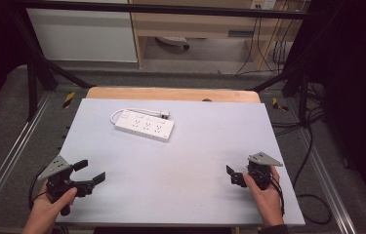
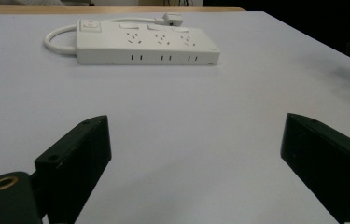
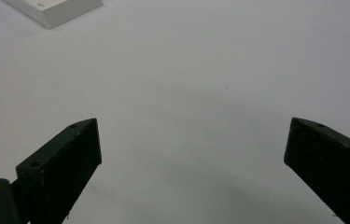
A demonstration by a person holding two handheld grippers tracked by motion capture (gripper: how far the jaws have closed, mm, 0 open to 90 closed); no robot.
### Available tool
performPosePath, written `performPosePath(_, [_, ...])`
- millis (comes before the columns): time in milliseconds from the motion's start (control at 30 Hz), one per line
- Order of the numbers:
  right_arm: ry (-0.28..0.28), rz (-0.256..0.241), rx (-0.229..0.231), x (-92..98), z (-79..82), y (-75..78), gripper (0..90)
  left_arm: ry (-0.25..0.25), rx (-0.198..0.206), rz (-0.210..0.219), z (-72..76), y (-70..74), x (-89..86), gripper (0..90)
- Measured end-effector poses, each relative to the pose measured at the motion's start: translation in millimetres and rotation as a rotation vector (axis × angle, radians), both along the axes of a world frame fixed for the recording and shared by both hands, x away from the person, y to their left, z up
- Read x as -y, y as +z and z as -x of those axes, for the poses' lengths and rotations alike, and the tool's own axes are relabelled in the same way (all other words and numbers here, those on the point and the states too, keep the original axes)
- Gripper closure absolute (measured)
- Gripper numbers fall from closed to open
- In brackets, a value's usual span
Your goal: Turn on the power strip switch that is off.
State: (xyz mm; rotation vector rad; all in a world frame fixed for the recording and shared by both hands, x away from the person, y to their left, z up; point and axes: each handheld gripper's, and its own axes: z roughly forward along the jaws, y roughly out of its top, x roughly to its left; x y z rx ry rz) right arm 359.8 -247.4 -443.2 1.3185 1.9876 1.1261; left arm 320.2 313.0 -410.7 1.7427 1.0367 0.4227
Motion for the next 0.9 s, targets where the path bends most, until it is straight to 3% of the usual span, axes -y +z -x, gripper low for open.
performPosePath(267, [0.019,0.001,-0.01,-2.6,-0.8,-0.1,3.4,0.01,-0.016,-0.009,-14.8,9.1,8.9,8.8])
performPosePath(567, [0.056,-0.002,-0.01,-6.0,-0.4,0.4,2.9,0.018,-0.041,-0.016,-42.2,23.0,22.0,9.2])
performPosePath(667, [0.057,-0.01,-0.011,-7.3,0.2,1.2,2.9,0.018,-0.049,0.005,-50.7,29.8,25.7,8.9])
performPosePath(900, [0.067,-0.01,-0.003,-8.0,0.1,1.9,2.8,0.01,-0.024,-0.008,-67.3,47.7,39.6,8.0])
